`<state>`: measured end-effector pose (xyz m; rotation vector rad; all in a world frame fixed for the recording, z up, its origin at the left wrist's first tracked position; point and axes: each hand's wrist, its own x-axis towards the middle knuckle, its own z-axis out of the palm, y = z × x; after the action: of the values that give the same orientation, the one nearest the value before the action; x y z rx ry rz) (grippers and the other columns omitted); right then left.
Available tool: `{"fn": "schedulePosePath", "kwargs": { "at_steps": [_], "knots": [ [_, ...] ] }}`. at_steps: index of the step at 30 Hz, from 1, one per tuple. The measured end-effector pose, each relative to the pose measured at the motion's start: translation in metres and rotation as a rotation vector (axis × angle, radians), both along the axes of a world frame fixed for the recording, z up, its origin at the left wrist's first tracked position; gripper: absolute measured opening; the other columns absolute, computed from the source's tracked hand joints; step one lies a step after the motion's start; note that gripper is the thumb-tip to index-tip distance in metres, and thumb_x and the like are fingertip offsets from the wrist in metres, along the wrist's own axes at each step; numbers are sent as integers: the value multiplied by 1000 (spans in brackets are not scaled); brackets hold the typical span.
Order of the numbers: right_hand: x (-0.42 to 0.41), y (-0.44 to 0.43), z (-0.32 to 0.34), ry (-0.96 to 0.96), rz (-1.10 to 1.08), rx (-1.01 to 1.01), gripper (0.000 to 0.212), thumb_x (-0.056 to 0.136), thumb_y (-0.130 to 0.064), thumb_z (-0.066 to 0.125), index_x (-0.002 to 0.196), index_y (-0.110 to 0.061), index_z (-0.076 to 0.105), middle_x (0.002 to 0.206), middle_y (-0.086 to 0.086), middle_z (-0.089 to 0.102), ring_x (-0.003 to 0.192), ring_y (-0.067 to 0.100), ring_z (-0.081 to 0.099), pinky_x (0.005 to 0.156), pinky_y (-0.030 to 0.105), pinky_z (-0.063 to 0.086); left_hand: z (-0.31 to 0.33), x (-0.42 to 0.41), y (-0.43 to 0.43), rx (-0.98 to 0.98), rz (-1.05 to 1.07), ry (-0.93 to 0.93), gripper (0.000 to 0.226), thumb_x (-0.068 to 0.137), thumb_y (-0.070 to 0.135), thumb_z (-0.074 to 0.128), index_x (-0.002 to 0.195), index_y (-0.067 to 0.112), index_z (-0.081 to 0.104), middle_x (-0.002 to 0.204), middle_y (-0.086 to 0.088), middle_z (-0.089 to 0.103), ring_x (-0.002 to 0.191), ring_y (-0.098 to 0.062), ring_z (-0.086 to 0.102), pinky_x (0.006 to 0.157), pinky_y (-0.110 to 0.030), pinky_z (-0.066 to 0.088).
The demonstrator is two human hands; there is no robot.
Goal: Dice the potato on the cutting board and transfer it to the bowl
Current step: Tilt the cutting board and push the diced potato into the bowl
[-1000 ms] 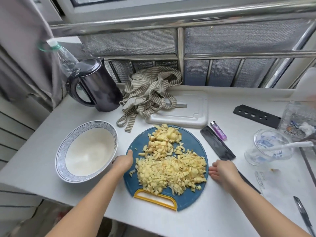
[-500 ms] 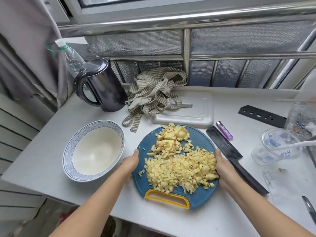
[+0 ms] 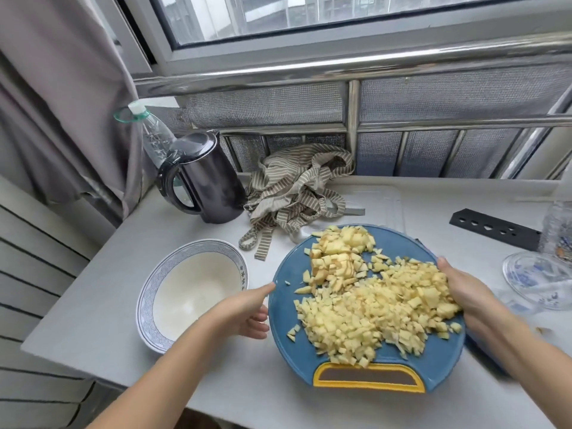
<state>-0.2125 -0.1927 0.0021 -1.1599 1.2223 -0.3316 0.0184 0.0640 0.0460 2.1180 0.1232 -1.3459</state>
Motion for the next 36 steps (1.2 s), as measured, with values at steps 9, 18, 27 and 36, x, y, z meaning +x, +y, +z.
{"fn": "schedulePosePath", "kwargs": {
  "at_steps": [9,18,27,36],
  "knots": [
    [38,16,43,-52,99,-57,40,100,-42,45,95,-7,64,90,15,68,80,28,65,76,36,53,68,18,18,-569,-62,-509,30,90,-8,57,114,11,59,109,-10,65,78,-19,72,75,-27,59],
    [96,62,37,-128,178,102,42,99,-43,47,93,-6,67,71,10,73,58,22,70,53,28,55,63,60,76,-381,-209,-934,53,79,27,79,126,28,56,128,13,48,114,-2,45,98,-22,34],
    [158,113,38,-183,223,155,43,98,-41,50,93,-2,67,74,13,74,66,25,71,64,35,55,38,114,144,-666,361,167,59,96,55,38,120,9,66,122,-20,65,114,-37,59,103,-49,41],
    [244,180,36,-226,326,58,51,100,-52,35,104,-12,65,95,8,72,88,23,68,80,36,53,15,173,219,-623,526,80,52,97,49,39,117,6,63,106,-20,70,82,-33,72,65,-45,60]
  ]
}}
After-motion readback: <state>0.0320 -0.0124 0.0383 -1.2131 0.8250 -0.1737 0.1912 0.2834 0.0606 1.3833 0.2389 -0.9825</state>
